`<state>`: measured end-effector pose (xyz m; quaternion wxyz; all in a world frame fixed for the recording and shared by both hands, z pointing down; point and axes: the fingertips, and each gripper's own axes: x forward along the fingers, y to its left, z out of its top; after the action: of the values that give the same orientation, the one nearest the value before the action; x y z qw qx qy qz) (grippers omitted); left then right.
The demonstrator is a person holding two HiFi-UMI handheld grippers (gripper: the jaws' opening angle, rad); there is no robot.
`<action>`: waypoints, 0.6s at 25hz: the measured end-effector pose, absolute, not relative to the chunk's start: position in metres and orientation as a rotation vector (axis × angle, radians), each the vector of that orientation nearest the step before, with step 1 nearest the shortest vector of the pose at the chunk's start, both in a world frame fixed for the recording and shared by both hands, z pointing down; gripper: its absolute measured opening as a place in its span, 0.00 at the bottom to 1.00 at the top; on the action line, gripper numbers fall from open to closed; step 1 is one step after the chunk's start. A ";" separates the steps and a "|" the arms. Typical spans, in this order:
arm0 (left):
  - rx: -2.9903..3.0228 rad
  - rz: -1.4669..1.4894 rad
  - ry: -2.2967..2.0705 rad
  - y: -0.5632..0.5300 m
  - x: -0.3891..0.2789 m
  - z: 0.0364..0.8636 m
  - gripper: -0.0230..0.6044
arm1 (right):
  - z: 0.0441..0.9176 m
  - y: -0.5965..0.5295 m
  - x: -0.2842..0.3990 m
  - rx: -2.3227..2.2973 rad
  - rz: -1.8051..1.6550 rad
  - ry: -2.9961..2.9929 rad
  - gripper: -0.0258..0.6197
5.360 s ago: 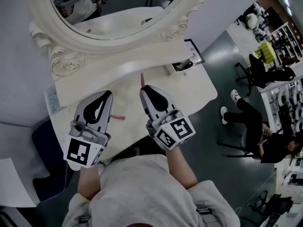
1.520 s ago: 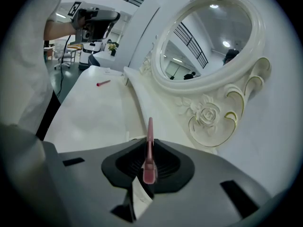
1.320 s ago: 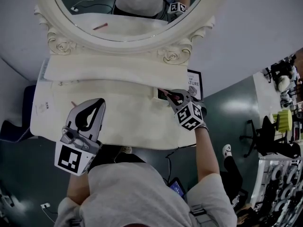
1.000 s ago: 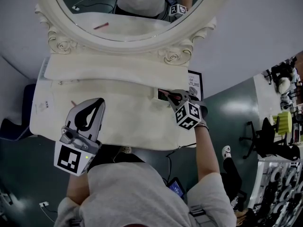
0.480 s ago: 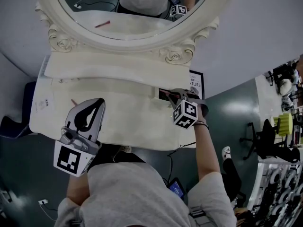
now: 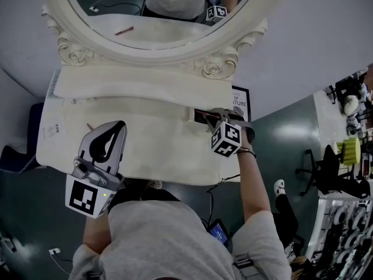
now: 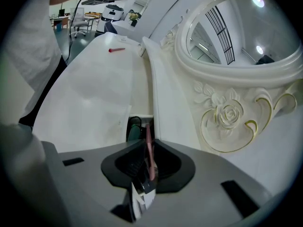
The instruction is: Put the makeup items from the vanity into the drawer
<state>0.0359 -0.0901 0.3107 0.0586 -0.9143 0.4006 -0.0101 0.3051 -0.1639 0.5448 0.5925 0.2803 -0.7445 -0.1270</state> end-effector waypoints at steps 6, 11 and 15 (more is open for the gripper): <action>-2.735 0.112 1.249 -0.095 0.033 0.288 0.05 | 0.539 -0.165 0.299 0.706 -0.267 -1.775 0.14; -2.731 0.114 1.252 -0.092 0.021 0.285 0.05 | 0.523 -0.164 0.288 0.852 -0.150 -1.888 0.12; -2.729 0.119 1.236 -0.088 0.011 0.281 0.05 | 0.511 -0.157 0.275 0.984 -0.028 -2.007 0.08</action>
<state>0.0107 -0.0882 0.2810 0.0715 -0.9078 0.4112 0.0397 0.2747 -0.1570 0.5105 0.4378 0.3960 -0.8071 -0.0115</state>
